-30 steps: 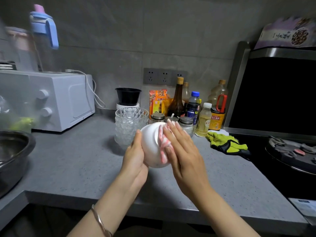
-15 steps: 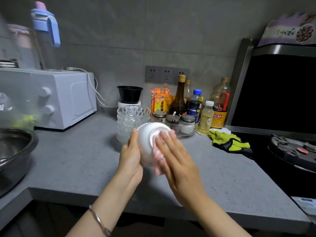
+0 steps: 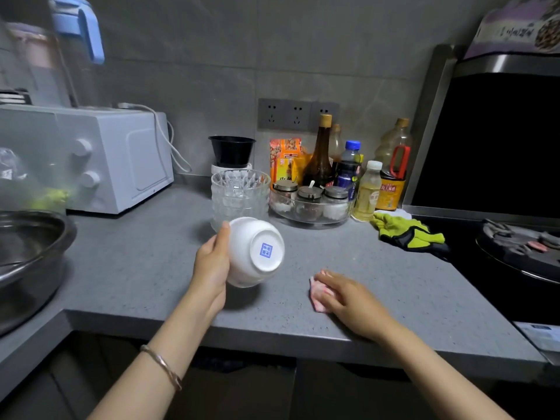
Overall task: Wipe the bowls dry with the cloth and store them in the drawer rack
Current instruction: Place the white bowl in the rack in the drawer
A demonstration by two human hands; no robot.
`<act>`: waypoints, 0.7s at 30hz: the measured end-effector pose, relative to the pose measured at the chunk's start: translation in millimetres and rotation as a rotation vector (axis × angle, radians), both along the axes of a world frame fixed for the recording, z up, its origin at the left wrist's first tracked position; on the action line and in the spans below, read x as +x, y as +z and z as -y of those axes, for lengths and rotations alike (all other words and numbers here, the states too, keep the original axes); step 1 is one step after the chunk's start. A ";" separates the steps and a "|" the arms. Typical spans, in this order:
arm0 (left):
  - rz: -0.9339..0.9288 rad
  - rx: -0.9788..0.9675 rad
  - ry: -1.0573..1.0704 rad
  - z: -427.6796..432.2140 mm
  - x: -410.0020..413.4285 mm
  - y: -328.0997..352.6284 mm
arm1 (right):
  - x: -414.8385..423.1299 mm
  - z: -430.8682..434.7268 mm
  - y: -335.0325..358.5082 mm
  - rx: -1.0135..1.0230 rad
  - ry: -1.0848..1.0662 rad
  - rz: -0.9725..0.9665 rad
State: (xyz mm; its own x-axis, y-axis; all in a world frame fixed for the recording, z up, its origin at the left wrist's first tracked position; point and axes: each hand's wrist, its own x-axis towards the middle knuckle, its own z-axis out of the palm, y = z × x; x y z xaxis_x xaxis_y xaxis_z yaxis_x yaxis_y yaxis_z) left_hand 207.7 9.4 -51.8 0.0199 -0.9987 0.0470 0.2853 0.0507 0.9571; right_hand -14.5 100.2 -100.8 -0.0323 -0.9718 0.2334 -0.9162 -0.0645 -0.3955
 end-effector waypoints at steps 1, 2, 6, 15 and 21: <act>0.005 0.005 -0.009 -1.6 -1.1 -2.3 | -1.2 -2.6 1.6 0.025 0.011 0.086; 0.015 0.008 -0.020 -3.1 -2.5 -3.4 | -1.7 -5.2 7.0 0.034 0.008 0.198; 0.041 -0.020 -0.098 -15.4 -18.3 -1.1 | -9.3 -23.0 44.0 -0.083 -0.059 0.532; 0.235 -0.164 -0.624 -99.4 -108.7 15.3 | -49.5 -111.7 89.1 -0.059 0.037 0.801; 0.255 -0.305 -1.034 -174.9 -194.0 11.6 | -118.3 -217.0 76.5 0.031 -0.154 0.854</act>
State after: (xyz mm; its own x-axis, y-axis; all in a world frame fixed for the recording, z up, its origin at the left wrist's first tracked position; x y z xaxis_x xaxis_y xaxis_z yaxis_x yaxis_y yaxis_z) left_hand 13.7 184.3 -40.2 -0.8625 -0.4736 0.1780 0.1229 0.1452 0.9817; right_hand -132.8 317.2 -24.3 -0.3165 -0.9476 0.0428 -0.3029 0.0581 -0.9513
